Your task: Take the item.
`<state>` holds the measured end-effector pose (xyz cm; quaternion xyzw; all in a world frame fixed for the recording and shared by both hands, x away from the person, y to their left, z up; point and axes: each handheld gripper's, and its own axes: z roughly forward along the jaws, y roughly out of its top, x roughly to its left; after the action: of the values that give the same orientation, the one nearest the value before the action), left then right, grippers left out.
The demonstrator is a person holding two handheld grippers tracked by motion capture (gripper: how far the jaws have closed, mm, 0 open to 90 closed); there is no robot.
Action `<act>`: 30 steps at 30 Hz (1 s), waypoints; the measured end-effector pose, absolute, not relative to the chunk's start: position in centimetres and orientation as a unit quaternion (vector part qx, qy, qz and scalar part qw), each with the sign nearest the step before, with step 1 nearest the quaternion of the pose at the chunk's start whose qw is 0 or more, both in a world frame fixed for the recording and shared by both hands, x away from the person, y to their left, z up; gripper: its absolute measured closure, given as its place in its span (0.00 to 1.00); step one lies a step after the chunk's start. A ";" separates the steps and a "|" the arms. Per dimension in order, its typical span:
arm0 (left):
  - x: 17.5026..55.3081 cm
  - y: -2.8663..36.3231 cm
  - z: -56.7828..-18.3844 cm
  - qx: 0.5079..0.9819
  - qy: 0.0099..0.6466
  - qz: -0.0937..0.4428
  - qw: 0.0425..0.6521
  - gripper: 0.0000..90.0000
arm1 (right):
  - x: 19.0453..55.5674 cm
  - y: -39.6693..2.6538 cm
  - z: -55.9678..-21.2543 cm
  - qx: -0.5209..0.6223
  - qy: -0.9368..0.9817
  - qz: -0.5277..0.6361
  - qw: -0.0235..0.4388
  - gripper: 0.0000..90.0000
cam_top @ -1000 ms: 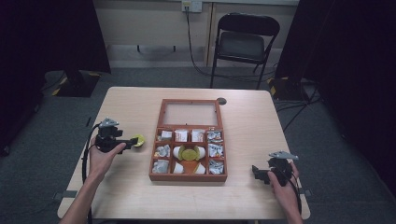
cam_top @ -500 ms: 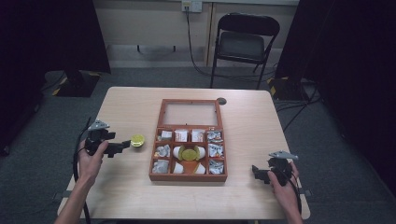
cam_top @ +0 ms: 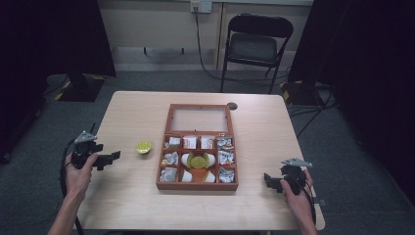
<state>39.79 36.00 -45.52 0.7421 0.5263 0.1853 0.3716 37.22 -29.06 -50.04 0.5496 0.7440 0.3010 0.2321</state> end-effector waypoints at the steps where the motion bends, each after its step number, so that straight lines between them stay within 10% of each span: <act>1: 39.8 36.2 -45.7 0.741 0.530 0.190 0.367 0.20 | 37.2 -29.1 -50.0 0.550 0.744 0.301 0.232 0.00; 30: 40.7 36.4 -50.6 0.739 0.548 0.228 0.320 0.08 | 37.3 -29.0 -50.1 0.549 0.744 0.302 0.232 0.00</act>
<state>40.73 36.44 -50.57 0.7389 0.5477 0.2276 0.3198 37.28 -28.99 -50.06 0.5486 0.7444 0.3016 0.2321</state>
